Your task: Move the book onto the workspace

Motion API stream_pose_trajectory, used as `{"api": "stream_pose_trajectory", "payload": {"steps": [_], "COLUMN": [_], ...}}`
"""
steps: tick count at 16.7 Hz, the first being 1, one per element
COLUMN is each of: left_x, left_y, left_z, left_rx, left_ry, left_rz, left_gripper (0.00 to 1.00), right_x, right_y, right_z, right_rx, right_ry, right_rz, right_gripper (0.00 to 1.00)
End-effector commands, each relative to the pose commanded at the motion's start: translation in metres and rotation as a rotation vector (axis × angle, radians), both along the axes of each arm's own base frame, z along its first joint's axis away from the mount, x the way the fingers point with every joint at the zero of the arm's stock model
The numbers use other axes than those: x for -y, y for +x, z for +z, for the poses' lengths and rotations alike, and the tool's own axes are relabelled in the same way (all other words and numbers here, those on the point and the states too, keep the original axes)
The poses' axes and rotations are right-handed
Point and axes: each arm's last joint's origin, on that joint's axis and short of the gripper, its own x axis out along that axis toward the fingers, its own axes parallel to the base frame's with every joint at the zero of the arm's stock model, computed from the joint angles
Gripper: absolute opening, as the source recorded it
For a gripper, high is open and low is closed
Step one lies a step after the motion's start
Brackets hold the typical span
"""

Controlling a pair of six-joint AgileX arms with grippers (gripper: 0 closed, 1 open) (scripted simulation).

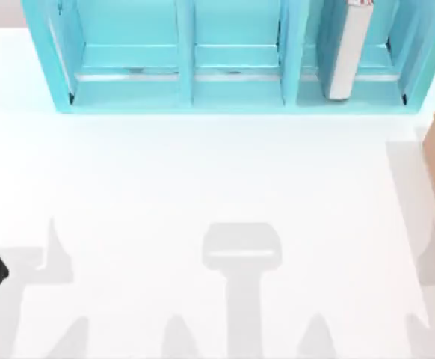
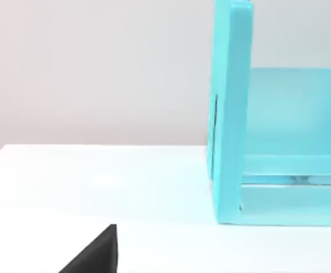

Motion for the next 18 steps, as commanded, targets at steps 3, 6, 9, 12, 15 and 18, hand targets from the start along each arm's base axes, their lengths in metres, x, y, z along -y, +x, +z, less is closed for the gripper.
{"api": "stream_pose_trajectory", "payload": {"steps": [3,6,9,12,15,18], "left_x": [0.000,0.000,0.000,0.000,0.000,0.000], "left_y": [0.000,0.000,0.000,0.000,0.000,0.000], "left_z": [0.000,0.000,0.000,0.000,0.000,0.000], "left_rx": [0.000,0.000,0.000,0.000,0.000,0.000], "left_ry": [0.000,0.000,0.000,0.000,0.000,0.000], "left_rz": [0.000,0.000,0.000,0.000,0.000,0.000], "left_gripper": [1.00,1.00,1.00,1.00,1.00,1.00], "right_x": [0.000,-0.002,-0.007,-0.018,-0.039,-0.068], "right_y": [0.000,0.003,0.016,0.049,0.102,0.158], "right_z": [0.003,0.025,0.056,0.079,0.076,0.042], "right_rx": [0.007,0.061,0.107,0.095,0.003,-0.113], "right_ry": [0.000,0.005,0.015,0.025,0.019,-0.007], "right_rz": [-0.002,-0.012,-0.016,-0.015,-0.017,-0.023], "right_gripper": [1.00,1.00,1.00,1.00,1.00,1.00]}}
